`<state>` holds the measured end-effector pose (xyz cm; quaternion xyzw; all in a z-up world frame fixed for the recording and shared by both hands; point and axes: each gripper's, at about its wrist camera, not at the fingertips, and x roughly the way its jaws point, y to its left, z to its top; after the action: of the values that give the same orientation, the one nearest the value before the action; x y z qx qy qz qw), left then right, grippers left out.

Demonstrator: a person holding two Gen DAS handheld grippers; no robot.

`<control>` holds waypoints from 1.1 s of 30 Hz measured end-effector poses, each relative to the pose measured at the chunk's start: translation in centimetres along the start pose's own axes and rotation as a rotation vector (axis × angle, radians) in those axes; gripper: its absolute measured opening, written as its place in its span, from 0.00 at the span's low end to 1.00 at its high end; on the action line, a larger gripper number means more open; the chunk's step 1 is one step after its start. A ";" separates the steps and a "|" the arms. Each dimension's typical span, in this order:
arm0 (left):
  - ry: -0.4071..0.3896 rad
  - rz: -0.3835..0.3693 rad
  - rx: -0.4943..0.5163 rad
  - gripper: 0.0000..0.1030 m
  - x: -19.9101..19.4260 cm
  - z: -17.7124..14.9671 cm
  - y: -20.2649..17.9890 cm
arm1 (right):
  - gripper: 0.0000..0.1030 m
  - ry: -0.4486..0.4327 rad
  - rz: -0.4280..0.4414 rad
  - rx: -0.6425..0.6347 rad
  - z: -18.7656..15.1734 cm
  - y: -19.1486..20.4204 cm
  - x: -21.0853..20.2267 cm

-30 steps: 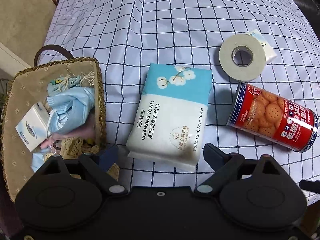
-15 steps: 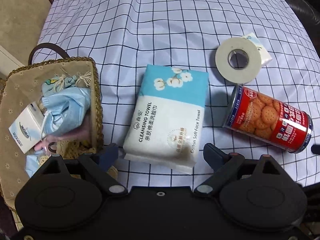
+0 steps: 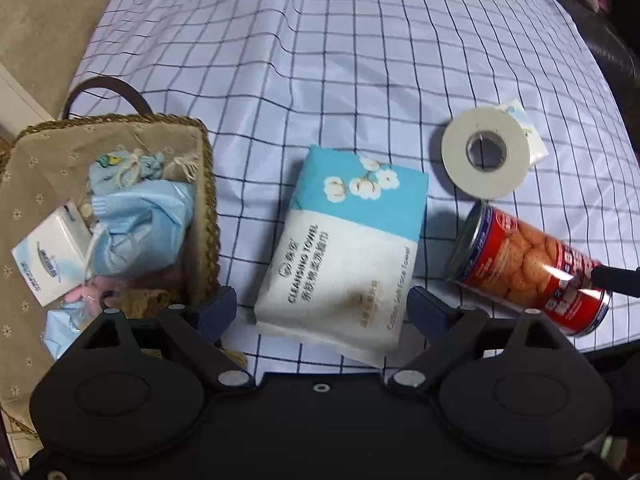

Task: Organize soft objects
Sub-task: 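Grasp the white tape roll with the right tool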

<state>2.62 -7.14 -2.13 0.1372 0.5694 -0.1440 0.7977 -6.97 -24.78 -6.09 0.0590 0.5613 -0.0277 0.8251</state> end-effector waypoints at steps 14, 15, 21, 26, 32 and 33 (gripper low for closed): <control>-0.033 -0.003 -0.015 0.87 -0.5 1.0 0.2 | 0.98 -0.105 -0.156 0.125 3.8 -1.7 1.6; -0.027 -0.003 -0.014 0.87 -0.3 1.0 0.1 | 0.98 -0.103 -0.161 0.120 4.3 -1.7 1.8; -0.013 -0.008 -0.012 0.87 0.0 0.8 0.2 | 0.97 -0.017 -0.159 0.128 7.8 -2.1 4.9; 0.000 -0.021 -0.039 0.87 0.2 1.1 0.9 | 0.92 0.018 -0.104 0.204 10.0 -3.1 7.3; 0.003 -0.023 -0.050 0.87 0.3 1.1 1.1 | 0.91 0.008 -0.073 0.210 11.3 -2.7 9.1; 0.004 -0.024 -0.048 0.87 0.3 1.1 1.1 | 0.91 0.010 -0.075 0.208 11.4 -2.5 9.3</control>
<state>4.12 -6.59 -2.01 0.1116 0.5758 -0.1394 0.7979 6.74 -28.52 -10.74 0.1233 0.5614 -0.1164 0.8100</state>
